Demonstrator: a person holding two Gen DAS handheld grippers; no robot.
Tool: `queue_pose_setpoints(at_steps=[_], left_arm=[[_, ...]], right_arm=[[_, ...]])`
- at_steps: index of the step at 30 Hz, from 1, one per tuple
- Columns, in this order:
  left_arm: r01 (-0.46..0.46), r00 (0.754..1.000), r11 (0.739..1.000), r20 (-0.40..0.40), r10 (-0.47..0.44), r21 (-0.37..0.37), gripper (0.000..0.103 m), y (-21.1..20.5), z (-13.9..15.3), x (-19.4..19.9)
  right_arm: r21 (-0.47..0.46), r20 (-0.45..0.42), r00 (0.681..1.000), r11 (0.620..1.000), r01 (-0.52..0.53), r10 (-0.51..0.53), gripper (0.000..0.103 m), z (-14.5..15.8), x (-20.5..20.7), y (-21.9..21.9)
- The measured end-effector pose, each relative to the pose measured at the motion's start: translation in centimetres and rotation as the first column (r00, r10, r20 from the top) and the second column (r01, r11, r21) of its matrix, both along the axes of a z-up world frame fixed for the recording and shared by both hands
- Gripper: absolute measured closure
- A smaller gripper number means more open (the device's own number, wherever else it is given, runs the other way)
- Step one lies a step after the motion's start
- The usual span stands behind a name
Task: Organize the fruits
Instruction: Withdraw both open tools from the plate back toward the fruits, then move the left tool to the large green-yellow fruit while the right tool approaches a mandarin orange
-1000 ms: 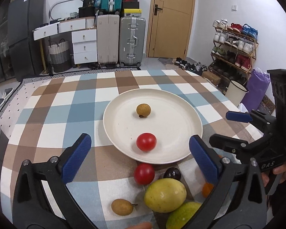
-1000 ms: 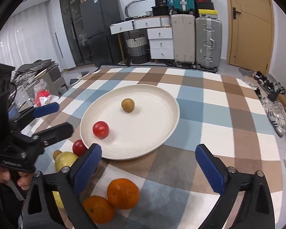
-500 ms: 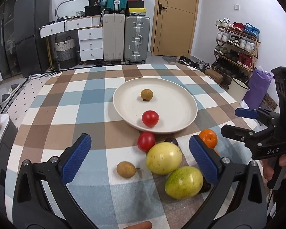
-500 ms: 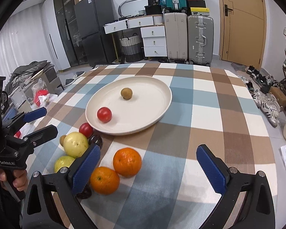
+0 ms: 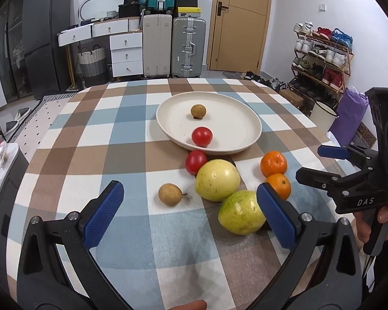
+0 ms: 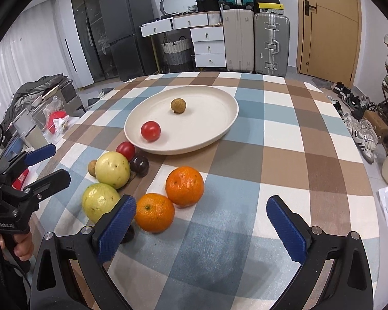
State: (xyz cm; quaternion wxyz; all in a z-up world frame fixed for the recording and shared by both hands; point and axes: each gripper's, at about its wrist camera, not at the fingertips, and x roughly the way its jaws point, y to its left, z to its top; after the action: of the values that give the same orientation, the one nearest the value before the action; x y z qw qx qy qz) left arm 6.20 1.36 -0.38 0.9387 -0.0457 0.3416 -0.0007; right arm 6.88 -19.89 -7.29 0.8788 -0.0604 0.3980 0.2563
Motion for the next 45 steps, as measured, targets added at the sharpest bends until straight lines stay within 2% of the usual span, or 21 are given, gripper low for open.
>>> queue_pose_setpoints(at_steps=[16,33,37,42,45], left_arm=[[0.046,0.997,0.999,-0.056,-0.045,0.013,0.000,-1.5,-2.1,0.5],[0.093,0.992,0.996,-0.090,-0.092,0.011,0.000,-2.7,-2.9,0.9],[0.101,0.990,0.995,-0.098,-0.100,0.012,0.000,-2.9,-3.2,1.0],[0.102,0.988,0.995,-0.117,-0.101,0.006,0.001,-3.0,-3.7,1.2],[0.101,0.986,0.995,-0.130,-0.101,-0.006,0.006,-2.9,-4.0,1.5]], right_arm=[[-0.033,-0.065,0.997,0.999,-0.033,0.031,0.001,-2.7,-0.2,1.6],[-0.036,-0.062,0.997,0.999,-0.041,0.038,0.002,-3.4,-0.2,2.6],[-0.020,-0.069,0.996,0.998,-0.056,0.055,0.014,-3.3,-0.2,2.7],[0.004,-0.079,0.994,0.997,-0.071,0.071,0.022,-3.3,-0.2,2.7],[0.011,-0.080,0.993,0.996,-0.084,0.084,0.027,-3.3,-0.3,2.7]])
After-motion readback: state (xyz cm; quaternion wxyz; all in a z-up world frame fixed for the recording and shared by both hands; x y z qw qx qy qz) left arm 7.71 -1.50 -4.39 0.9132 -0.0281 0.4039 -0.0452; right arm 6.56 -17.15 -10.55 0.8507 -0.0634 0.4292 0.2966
